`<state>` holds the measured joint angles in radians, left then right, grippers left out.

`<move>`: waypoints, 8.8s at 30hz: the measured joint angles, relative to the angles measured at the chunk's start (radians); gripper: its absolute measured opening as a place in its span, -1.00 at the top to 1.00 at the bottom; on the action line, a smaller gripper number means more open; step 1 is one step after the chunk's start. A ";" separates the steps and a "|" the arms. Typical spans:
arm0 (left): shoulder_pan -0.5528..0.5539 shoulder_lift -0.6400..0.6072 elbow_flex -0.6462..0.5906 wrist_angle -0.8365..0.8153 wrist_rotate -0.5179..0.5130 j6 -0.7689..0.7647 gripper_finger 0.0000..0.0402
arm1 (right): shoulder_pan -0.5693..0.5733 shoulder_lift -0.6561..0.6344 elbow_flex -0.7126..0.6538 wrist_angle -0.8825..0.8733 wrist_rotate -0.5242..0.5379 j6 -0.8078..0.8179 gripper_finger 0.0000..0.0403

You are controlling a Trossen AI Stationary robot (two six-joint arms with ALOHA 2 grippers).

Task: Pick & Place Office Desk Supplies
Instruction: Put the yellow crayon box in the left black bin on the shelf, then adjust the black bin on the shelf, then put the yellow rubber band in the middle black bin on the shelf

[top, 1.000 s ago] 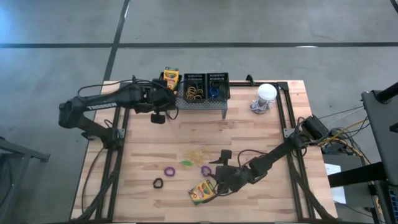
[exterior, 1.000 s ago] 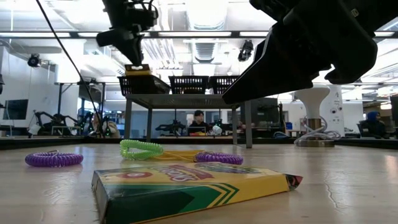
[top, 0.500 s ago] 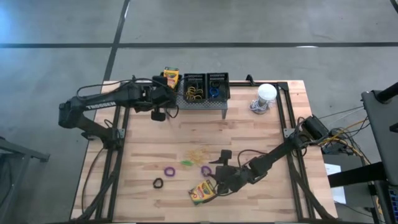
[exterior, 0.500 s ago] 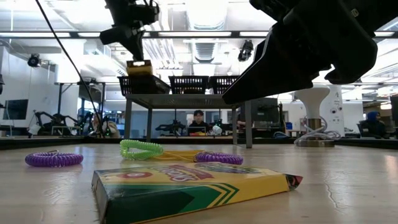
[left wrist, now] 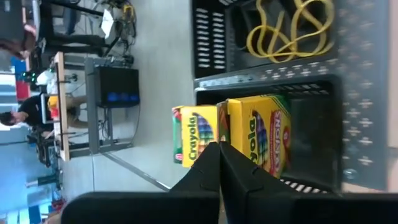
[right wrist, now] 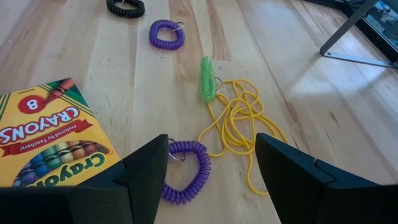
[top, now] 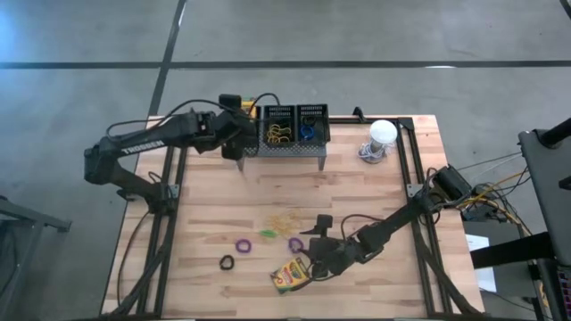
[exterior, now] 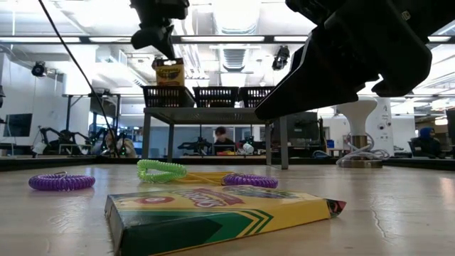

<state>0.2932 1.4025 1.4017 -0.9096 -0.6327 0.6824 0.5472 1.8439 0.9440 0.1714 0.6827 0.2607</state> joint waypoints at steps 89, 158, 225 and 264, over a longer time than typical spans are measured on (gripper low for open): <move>0.322 -0.130 -0.251 0.006 0.316 -0.524 0.97 | 0.000 0.000 -0.013 0.019 0.000 -0.002 -0.18; -1.081 0.016 -0.975 1.443 -0.206 -0.892 0.97 | -0.285 0.059 -0.088 0.080 -0.347 0.038 0.84; -0.722 0.048 -0.928 1.752 0.141 -0.452 0.59 | -0.222 -0.333 -0.065 -0.069 0.126 -0.126 0.96; -0.458 0.267 -0.605 1.481 0.285 -0.479 0.95 | -0.217 -0.331 -0.131 0.045 0.014 -0.151 0.96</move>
<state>-0.1650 1.6691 0.7967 0.5712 -0.3473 0.2038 0.3298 1.5127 0.8134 0.2169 0.6971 0.1098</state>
